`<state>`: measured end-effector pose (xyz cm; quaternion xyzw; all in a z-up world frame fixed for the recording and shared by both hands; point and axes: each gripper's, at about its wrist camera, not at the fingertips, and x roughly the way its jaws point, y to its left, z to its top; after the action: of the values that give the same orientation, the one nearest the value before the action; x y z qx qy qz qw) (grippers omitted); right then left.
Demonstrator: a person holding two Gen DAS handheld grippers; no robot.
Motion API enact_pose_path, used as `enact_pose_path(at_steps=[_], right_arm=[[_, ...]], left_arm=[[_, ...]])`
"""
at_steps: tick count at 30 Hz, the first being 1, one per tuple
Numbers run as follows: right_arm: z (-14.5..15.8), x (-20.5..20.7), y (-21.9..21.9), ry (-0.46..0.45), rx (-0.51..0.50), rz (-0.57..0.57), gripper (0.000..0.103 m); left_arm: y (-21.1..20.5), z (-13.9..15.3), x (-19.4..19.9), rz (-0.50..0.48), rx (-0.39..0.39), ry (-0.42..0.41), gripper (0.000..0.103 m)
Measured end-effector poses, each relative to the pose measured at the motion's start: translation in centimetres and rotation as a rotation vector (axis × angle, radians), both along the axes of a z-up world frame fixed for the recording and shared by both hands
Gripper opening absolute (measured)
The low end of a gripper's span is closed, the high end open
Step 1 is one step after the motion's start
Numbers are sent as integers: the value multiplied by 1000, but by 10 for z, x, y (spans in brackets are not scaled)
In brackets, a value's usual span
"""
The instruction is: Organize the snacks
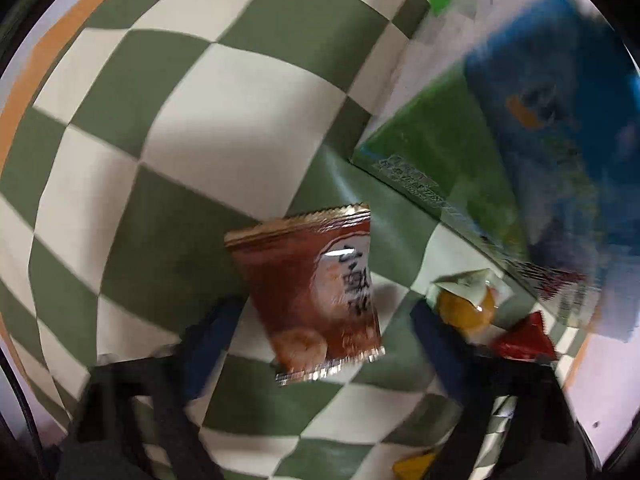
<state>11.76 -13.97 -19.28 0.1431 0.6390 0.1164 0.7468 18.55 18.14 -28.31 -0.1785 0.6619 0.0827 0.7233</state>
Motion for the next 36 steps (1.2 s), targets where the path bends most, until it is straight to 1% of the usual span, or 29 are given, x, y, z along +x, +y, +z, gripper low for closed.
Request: enact_pose_path(at_steps=[1,2,3,6,9,12,15,16,17,18,20,22,25,27,28,29,30,31,34,36], right_arm=[[-3,-7,-4,23,-14,11,88],[-8,-16,-10,53,-32,23,88],[-14,-24,-13,84,-50,41,88],[-34,-54,-20,173,-96,102,88],[-57,-80,-20,242,-146,175,88],[-79,-97,-18,280,-188,219,88],[-98,-109,-13,304,-204,258,87],[-99,-112,-11,297,-210,266,78],[-102,-114,-9,282,-214,267,60],[-105,-115,-9,276,-214,258,60],[-109,-113,-19,279,-167,171,59],[-109,-109,-40,295,-54,25,58],[-114,-107,-67,326,106,-148,58],[-119,-109,-75,350,147,-187,60],[-120,-109,-77,357,156,-205,65],[-121,-111,-79,357,151,-205,75],[-119,-111,-81,352,131,-197,81],[-115,-111,-79,336,91,-181,83],[-100,-106,-70,284,0,-113,83],[-91,-99,-58,258,-52,-66,83]], left_arm=[[-3,0,-1,-16,29,-11,68],[-6,1,-3,-38,58,-18,58],[-10,1,-5,-64,73,-21,56],[-23,-1,-27,-155,114,-12,56],[-36,-7,-66,-251,159,20,56],[-48,-15,-106,-321,156,74,56],[-60,-24,-134,-354,140,114,56],[-64,-27,-140,-358,134,123,56],[-67,-30,-144,-360,128,130,56],[-70,-33,-149,-356,125,132,56],[-73,-35,-152,-350,123,129,56],[-74,-37,-153,-331,106,129,56],[-73,-41,-153,-324,93,138,60],[-73,-45,-152,-326,89,152,62],[-74,-47,-151,-327,89,156,64],[-75,-48,-150,-327,90,160,65],[-76,-49,-149,-325,95,165,65],[-79,-51,-148,-322,99,168,65],[-80,-53,-143,-309,108,169,65],[-84,-52,-146,-316,129,160,62]])
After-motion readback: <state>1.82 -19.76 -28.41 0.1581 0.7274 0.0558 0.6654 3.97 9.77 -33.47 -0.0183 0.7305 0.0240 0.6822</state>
